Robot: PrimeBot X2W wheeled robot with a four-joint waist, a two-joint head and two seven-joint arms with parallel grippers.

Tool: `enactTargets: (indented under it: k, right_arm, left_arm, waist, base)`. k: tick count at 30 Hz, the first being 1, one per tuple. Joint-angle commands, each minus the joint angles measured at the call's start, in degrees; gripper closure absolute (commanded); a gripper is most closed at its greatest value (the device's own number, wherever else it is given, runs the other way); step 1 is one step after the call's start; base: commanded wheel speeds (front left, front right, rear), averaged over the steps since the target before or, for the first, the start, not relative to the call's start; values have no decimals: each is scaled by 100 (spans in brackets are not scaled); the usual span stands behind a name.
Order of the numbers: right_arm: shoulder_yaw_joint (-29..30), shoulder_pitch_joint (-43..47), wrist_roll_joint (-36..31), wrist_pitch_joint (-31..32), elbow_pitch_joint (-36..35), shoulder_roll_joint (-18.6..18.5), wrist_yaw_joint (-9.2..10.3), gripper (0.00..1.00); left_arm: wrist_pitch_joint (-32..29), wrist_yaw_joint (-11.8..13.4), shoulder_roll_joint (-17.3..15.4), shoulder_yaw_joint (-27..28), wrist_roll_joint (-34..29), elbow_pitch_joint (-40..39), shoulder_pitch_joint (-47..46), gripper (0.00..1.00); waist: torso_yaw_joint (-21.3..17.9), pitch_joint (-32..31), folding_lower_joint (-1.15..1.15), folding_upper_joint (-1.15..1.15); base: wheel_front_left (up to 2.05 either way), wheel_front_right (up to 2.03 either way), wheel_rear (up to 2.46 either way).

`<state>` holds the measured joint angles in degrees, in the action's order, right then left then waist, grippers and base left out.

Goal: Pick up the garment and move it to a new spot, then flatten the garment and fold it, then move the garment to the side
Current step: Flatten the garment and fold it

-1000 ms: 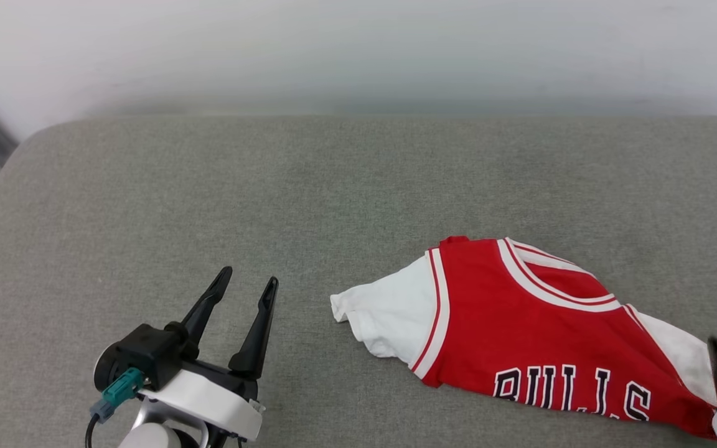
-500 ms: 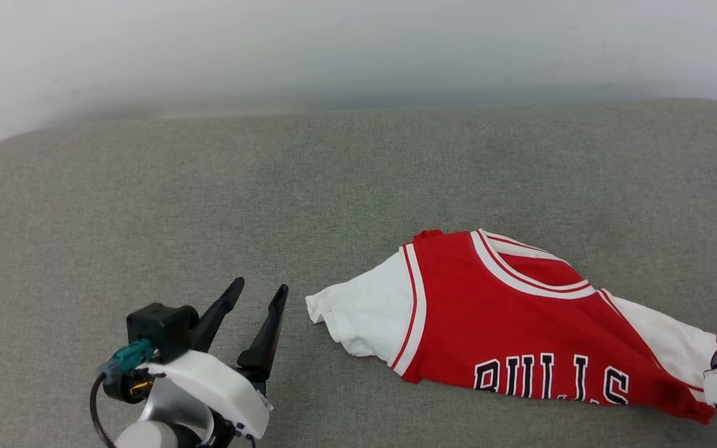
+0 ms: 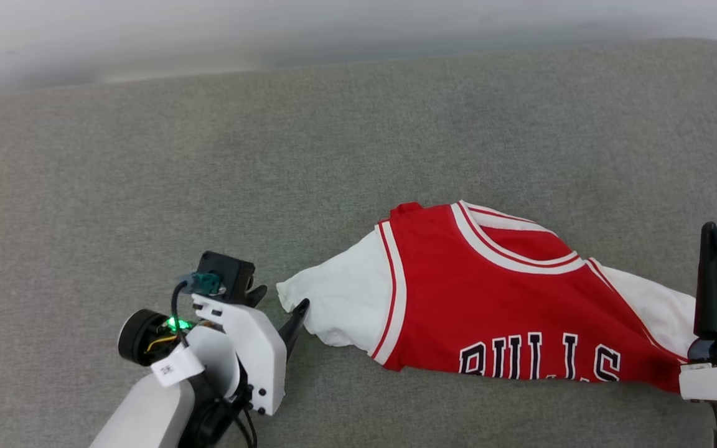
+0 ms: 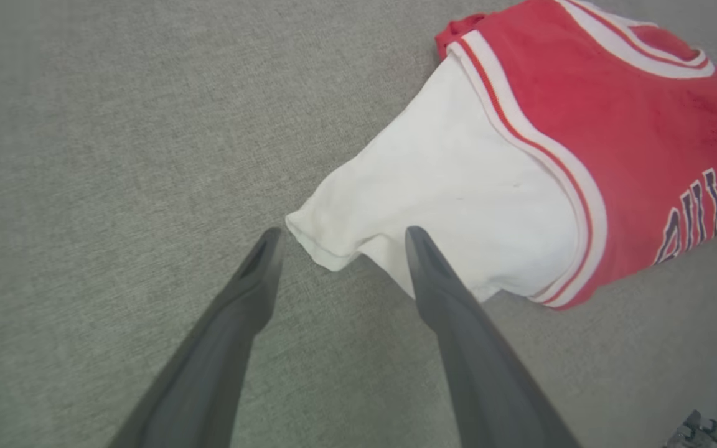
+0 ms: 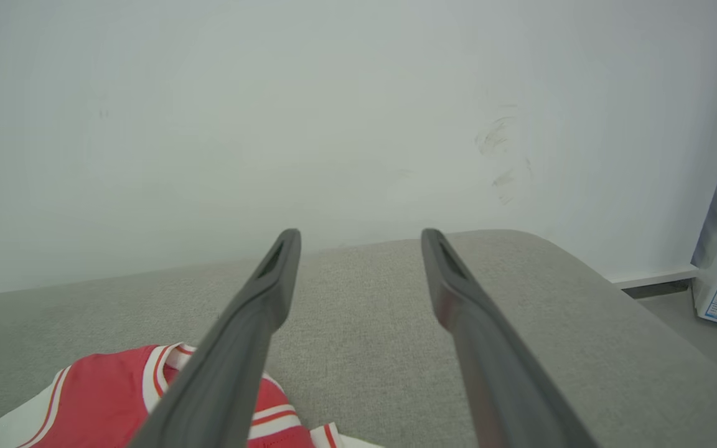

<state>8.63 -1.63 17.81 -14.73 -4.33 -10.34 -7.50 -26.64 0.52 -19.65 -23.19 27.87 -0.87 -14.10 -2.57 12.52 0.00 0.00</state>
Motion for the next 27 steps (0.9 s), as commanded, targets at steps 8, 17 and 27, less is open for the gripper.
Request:
enactTargets:
  k: [8,17,27]
  right_arm:
    - [-58,-146,3,-45,71,130,2,0]
    - [-45,-114,-64,-46,17,158,2,0]
    - [-95,31,-221,-30,130,89,2,0]
  left_arm:
    - [-573,81,-50,-361,-401,791,-625,0]
    - [-828,-37,-15,-663,-416,1578,-517,100]
    - [321,144,37,-310,-397,1800,-533,100]
  waist:
    - [-189,346,0,0]
    - [-186,430,0,0]
    - [54,196,0,0]
  base:
    - [0,0,0]
    - [0,0,0]
    - [0,0,0]
